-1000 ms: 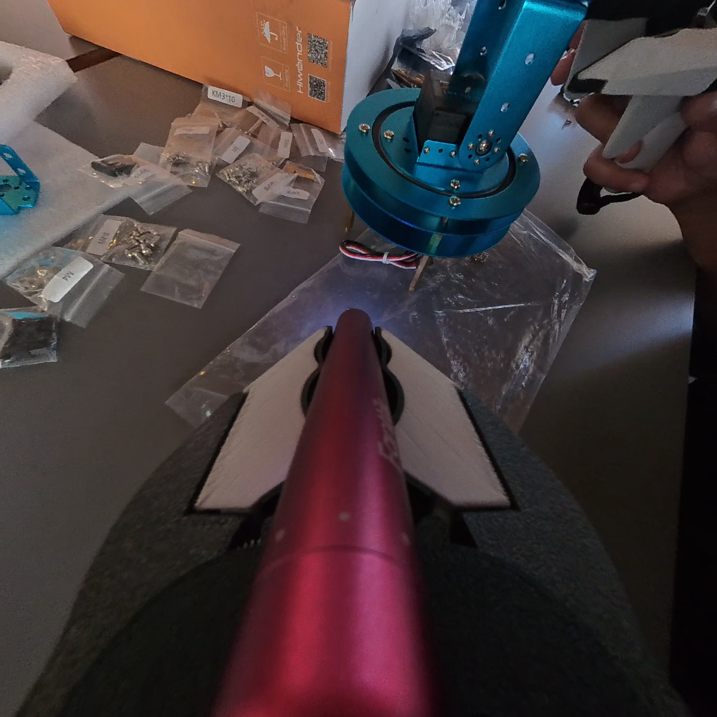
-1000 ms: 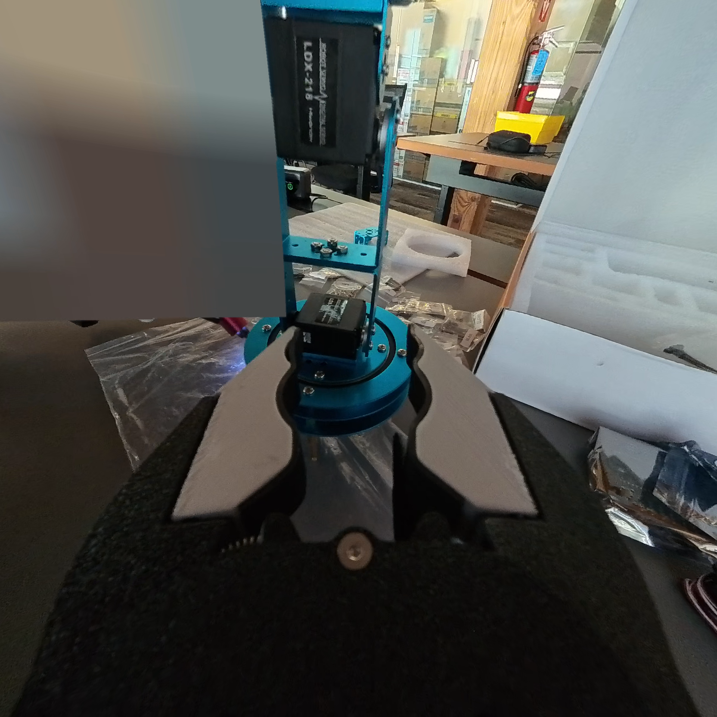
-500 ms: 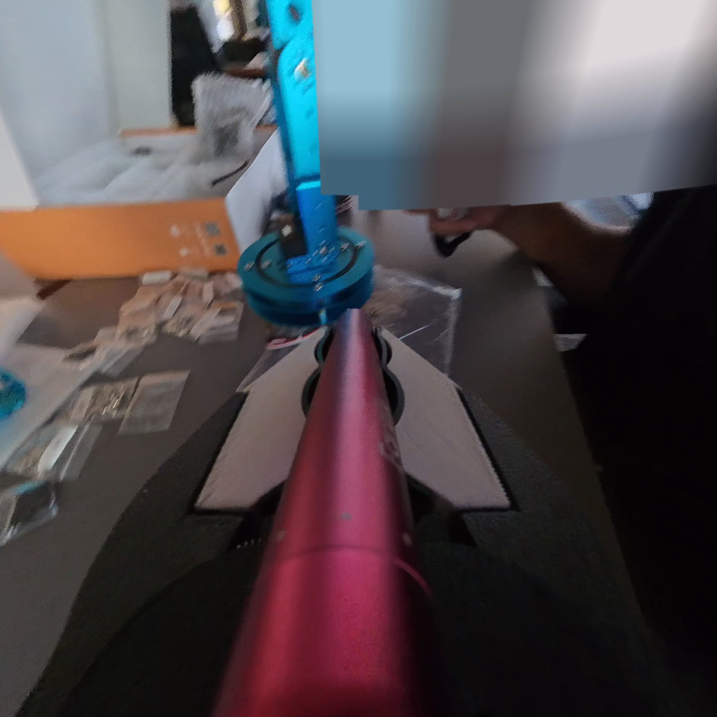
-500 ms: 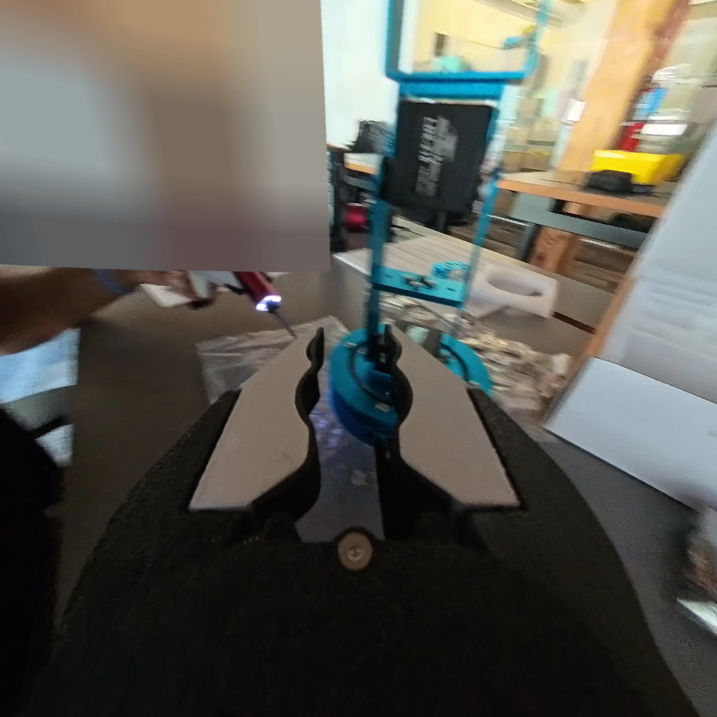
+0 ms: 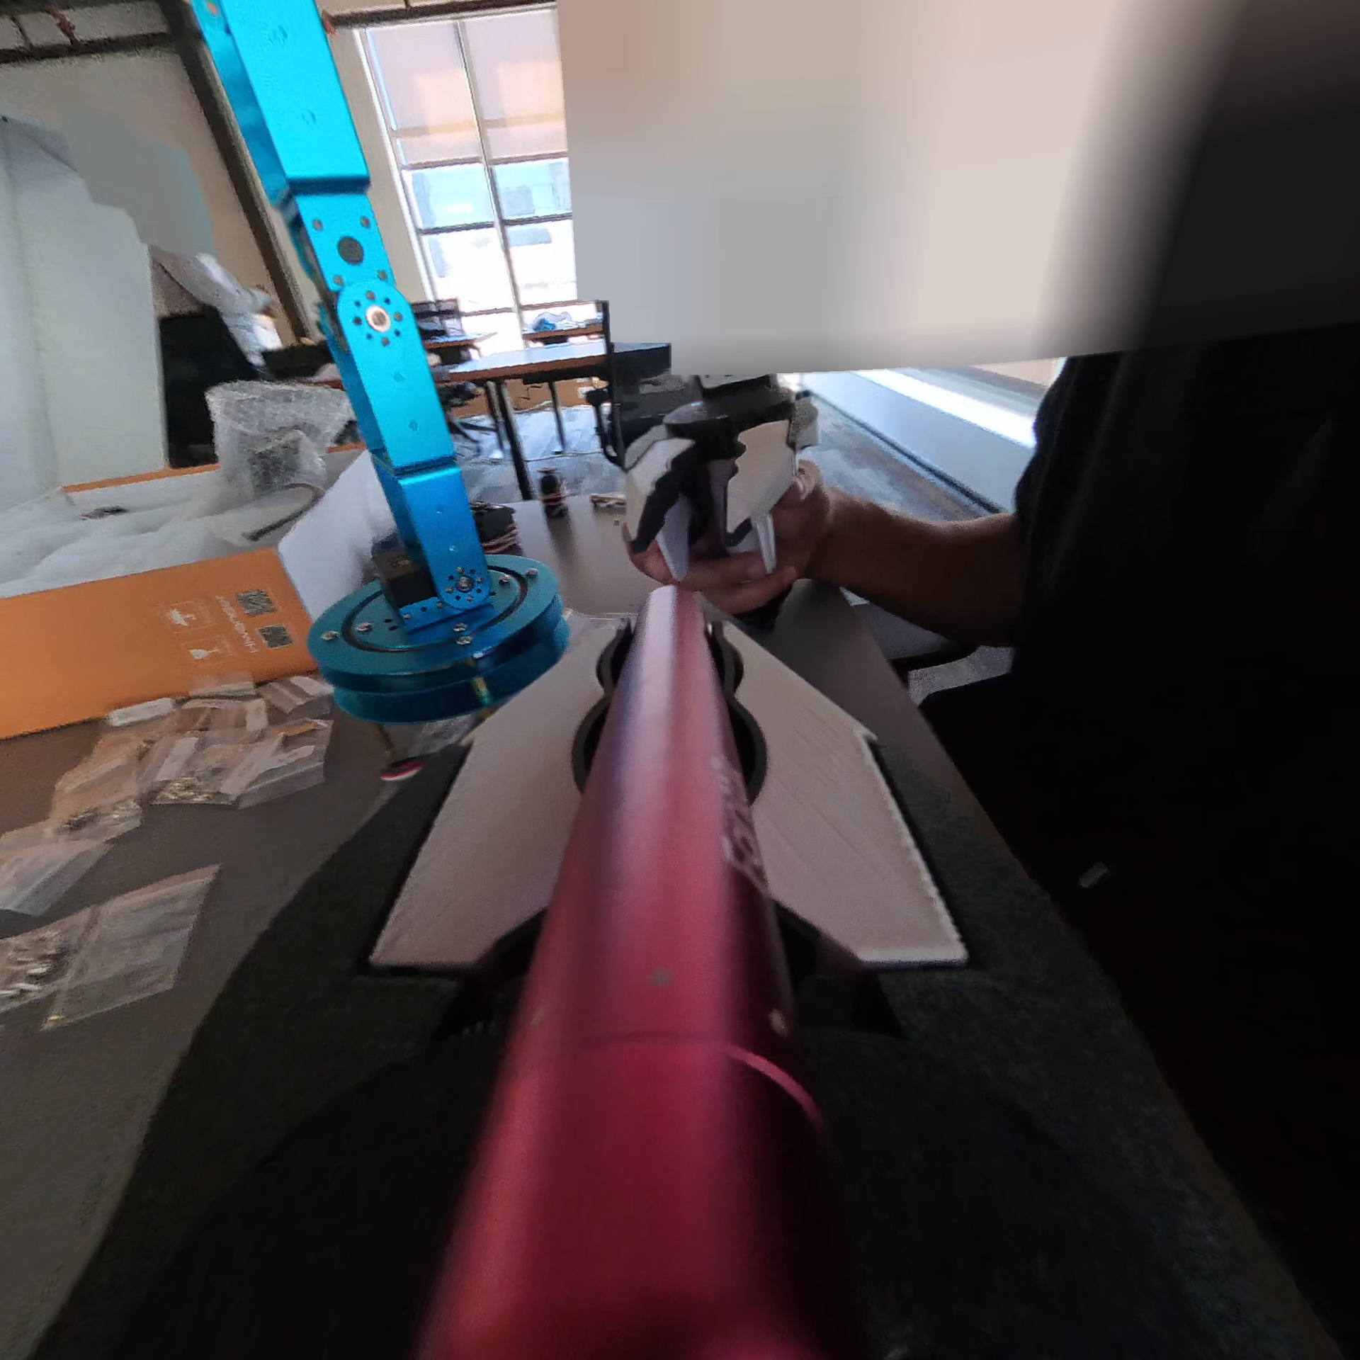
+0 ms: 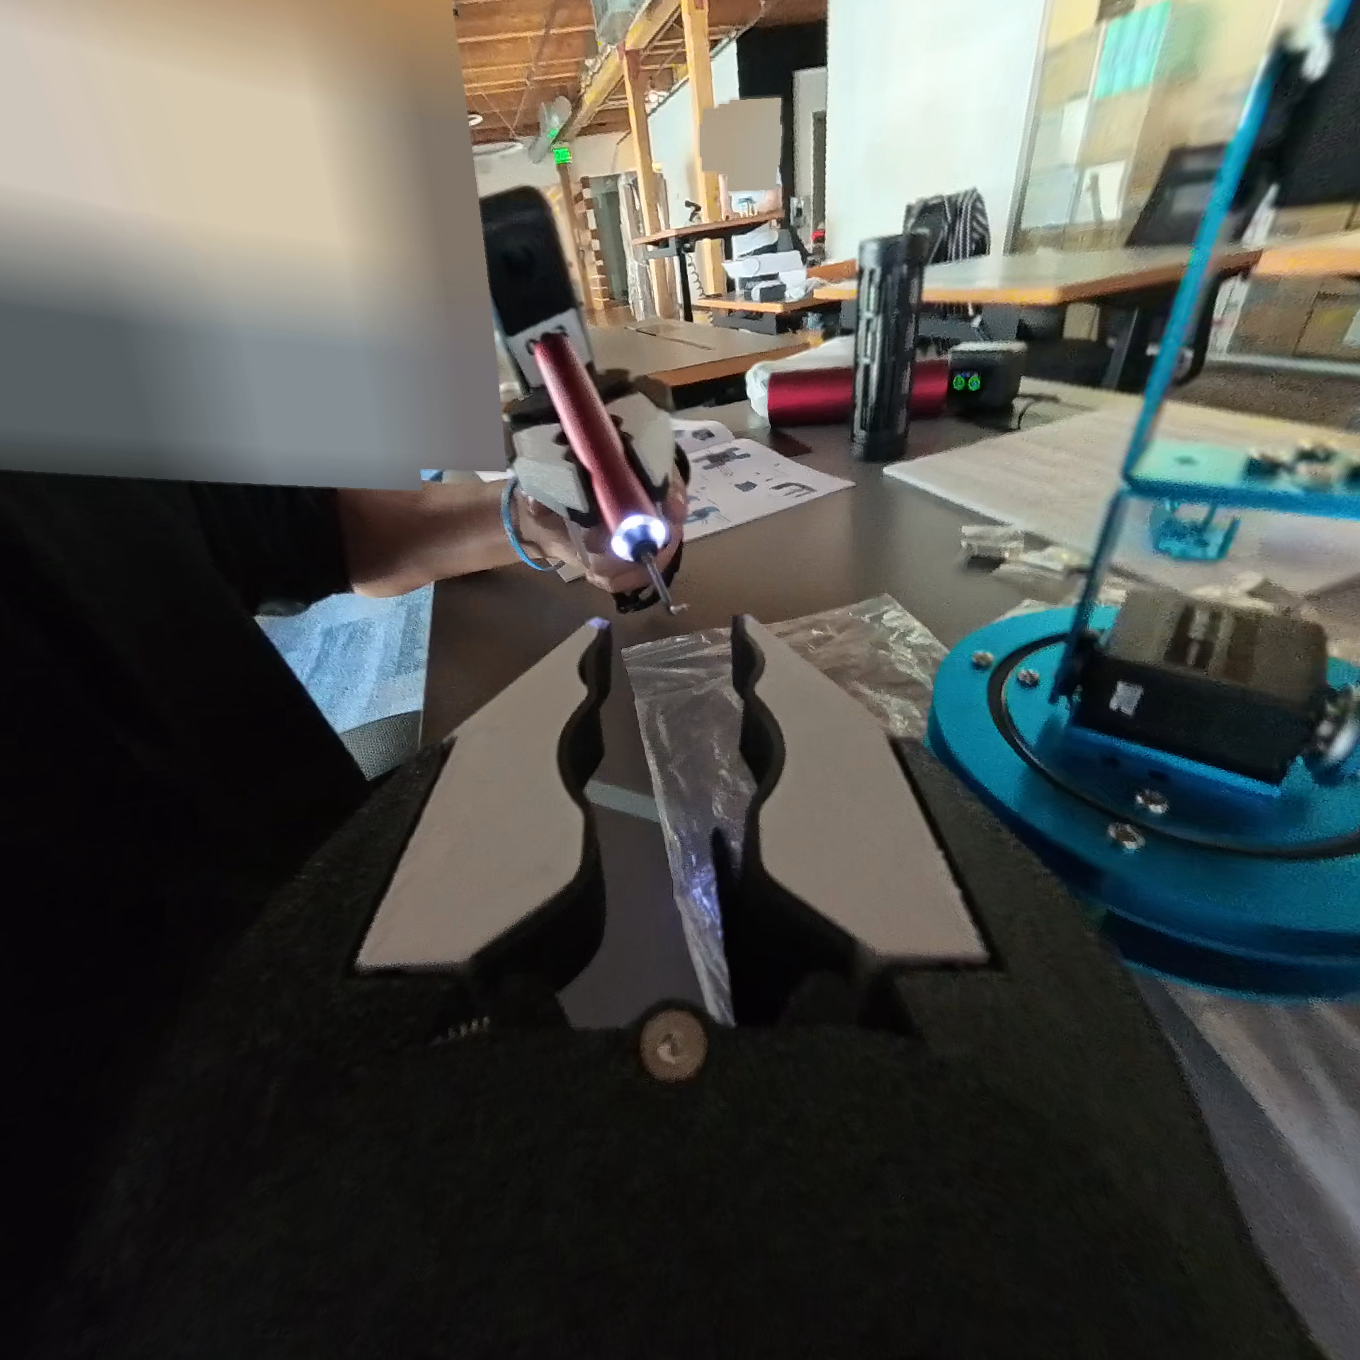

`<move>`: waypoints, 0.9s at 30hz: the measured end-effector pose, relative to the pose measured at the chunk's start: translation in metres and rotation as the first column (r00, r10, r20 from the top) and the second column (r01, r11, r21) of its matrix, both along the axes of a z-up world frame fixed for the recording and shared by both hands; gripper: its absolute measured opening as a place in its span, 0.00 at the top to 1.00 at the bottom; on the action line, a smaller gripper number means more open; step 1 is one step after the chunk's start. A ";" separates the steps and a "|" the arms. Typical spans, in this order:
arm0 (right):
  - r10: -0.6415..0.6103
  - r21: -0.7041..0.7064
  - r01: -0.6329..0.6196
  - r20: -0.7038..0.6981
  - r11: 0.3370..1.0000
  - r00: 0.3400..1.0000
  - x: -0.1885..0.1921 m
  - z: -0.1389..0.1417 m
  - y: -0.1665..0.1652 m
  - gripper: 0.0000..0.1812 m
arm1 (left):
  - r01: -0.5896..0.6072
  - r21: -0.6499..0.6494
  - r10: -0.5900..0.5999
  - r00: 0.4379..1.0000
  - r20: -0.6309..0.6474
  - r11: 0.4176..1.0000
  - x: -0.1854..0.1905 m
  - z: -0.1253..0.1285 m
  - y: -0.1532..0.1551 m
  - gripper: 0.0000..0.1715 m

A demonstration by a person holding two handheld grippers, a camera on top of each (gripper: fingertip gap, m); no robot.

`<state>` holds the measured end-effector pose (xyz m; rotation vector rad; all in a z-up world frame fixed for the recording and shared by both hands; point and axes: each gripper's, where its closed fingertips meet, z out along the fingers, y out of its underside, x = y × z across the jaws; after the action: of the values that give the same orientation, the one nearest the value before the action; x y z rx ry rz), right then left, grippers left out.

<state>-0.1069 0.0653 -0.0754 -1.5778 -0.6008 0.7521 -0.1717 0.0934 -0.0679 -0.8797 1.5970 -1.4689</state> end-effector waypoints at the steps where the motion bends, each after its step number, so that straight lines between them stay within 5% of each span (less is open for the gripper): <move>1: 0.017 0.008 -0.017 0.012 1.000 1.000 -0.004 0.000 -0.001 0.82 | 0.029 -0.039 -0.029 0.999 -0.017 0.999 -0.001 -0.001 -0.002 0.88; 4: 0.122 0.005 -0.122 0.020 0.992 0.992 -0.020 0.000 -0.014 0.82 | 0.090 -0.162 -0.094 0.995 -0.020 0.983 -0.004 0.003 -0.004 0.88; 10: 0.116 0.159 -0.142 0.167 0.977 0.979 -0.035 -0.001 -0.024 0.85 | 0.183 -0.290 -0.206 0.977 -0.051 0.939 -0.008 0.006 -0.015 0.87; 19: -0.097 0.359 -0.057 0.399 0.932 0.912 -0.032 -0.015 -0.017 0.89 | 0.202 -0.313 -0.240 0.967 -0.088 0.928 -0.007 0.000 -0.019 0.87; 27: -0.174 0.434 -0.050 0.460 0.900 0.871 -0.033 -0.018 -0.014 0.94 | 0.201 -0.348 -0.251 0.962 -0.106 0.916 -0.006 -0.002 -0.017 0.87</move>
<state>-0.1398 0.0517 -0.0935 -1.3516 -1.0069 0.1281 -0.1778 0.0762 -0.0699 -1.0403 1.6263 -1.9197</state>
